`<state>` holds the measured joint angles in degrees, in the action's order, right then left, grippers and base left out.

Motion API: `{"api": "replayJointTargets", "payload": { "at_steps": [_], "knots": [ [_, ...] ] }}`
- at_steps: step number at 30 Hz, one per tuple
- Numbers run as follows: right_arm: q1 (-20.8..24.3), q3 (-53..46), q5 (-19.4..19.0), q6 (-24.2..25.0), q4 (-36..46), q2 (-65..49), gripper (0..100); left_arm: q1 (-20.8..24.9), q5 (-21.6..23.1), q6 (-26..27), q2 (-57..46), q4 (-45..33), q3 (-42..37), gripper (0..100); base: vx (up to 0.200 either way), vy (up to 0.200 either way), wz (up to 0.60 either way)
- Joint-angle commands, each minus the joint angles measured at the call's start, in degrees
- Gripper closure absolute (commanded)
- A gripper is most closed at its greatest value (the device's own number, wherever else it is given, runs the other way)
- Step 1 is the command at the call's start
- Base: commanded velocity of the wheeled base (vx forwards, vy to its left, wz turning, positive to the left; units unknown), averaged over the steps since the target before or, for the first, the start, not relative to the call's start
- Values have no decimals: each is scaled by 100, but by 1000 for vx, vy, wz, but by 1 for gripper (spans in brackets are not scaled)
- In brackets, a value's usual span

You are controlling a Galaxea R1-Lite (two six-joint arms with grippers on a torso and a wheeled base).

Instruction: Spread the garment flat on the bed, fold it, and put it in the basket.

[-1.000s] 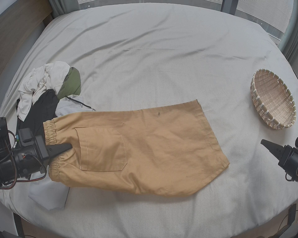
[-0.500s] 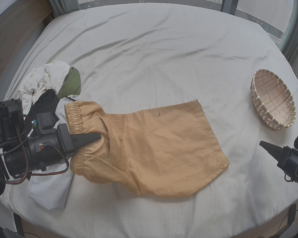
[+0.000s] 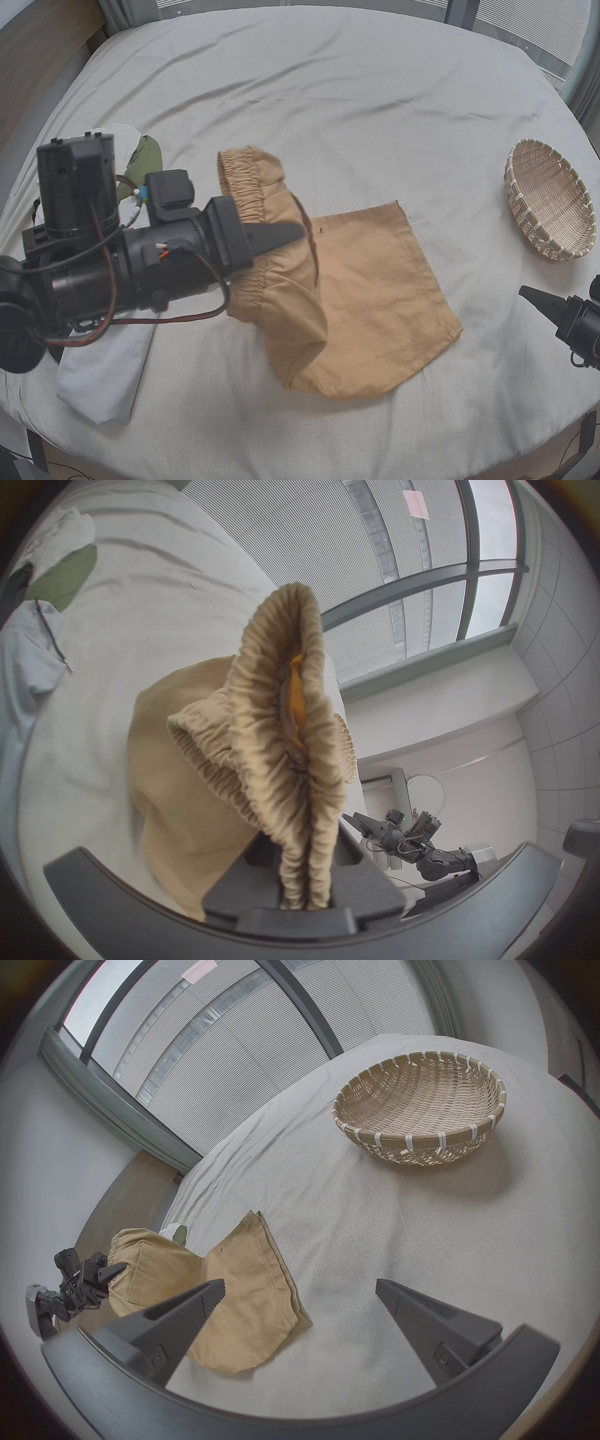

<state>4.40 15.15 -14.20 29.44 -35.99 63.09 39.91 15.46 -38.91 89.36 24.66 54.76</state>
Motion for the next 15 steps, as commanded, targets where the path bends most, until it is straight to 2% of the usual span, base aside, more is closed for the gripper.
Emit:
{"api": "replayJointTargets", "payload": {
  "at_steps": [1,15],
  "knots": [
    [8,5,-4,0,-22,90,0,263,-16,-2,486,39,202,100,0,0,0],
    [-1,-4,-4,9,-22,107,0,614,1,-2,1418,48,843,100,0,0,0]
  ]
}}
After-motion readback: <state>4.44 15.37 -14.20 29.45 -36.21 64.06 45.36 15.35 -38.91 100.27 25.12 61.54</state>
